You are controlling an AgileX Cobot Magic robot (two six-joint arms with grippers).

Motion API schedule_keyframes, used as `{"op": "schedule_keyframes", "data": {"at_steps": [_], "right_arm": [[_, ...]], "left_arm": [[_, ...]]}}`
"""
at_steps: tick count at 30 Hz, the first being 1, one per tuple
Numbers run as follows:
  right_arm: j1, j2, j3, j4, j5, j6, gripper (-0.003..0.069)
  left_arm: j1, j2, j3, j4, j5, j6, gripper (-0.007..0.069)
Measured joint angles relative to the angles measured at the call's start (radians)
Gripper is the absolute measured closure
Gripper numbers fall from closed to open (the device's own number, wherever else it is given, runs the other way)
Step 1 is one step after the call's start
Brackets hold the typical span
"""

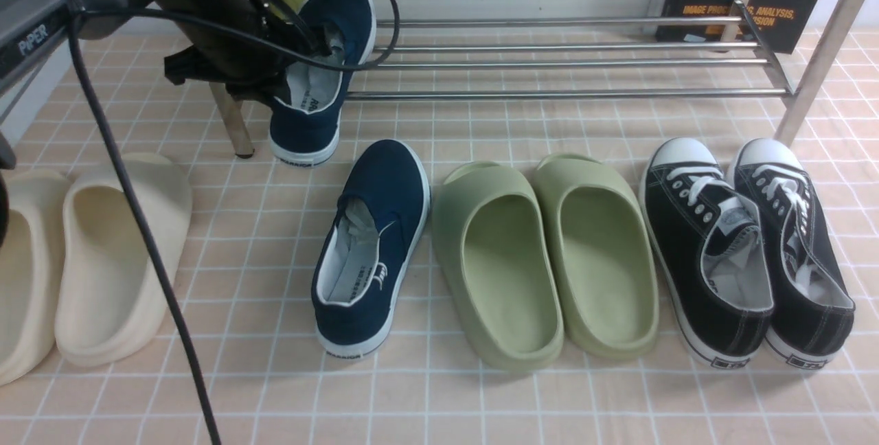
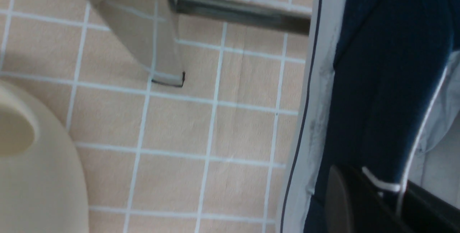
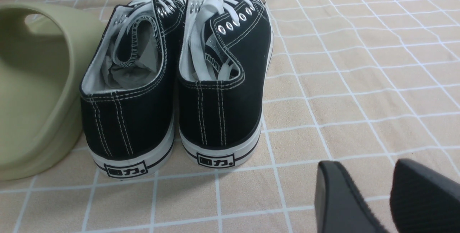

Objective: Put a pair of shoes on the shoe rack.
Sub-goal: Use the left arm to put a shoe into the shoe rack

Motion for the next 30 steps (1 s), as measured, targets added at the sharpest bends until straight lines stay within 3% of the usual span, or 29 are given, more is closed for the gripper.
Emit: {"op": "schedule_keyframes", "data": {"at_steps": [10, 19, 22, 25, 30], "right_arm": [[0.000, 0.000, 0.000, 0.000, 0.000, 0.000, 0.0421], [0.000, 0.000, 0.000, 0.000, 0.000, 0.000, 0.0421], [0.000, 0.000, 0.000, 0.000, 0.000, 0.000, 0.0421], [0.000, 0.000, 0.000, 0.000, 0.000, 0.000, 0.0421], [0.000, 0.000, 0.000, 0.000, 0.000, 0.000, 0.0421]], "left_arm": [[0.000, 0.057, -0.055, -0.005, -0.085, -0.030, 0.0544], [-0.001, 0.060, -0.064, -0.007, -0.123, -0.030, 0.0368], [-0.001, 0.040, -0.064, 0.008, -0.088, -0.030, 0.0340], [-0.001, 0.008, -0.065, 0.044, -0.037, -0.016, 0.0340], [-0.001, -0.103, -0.065, 0.169, 0.128, 0.051, 0.0434]]}}
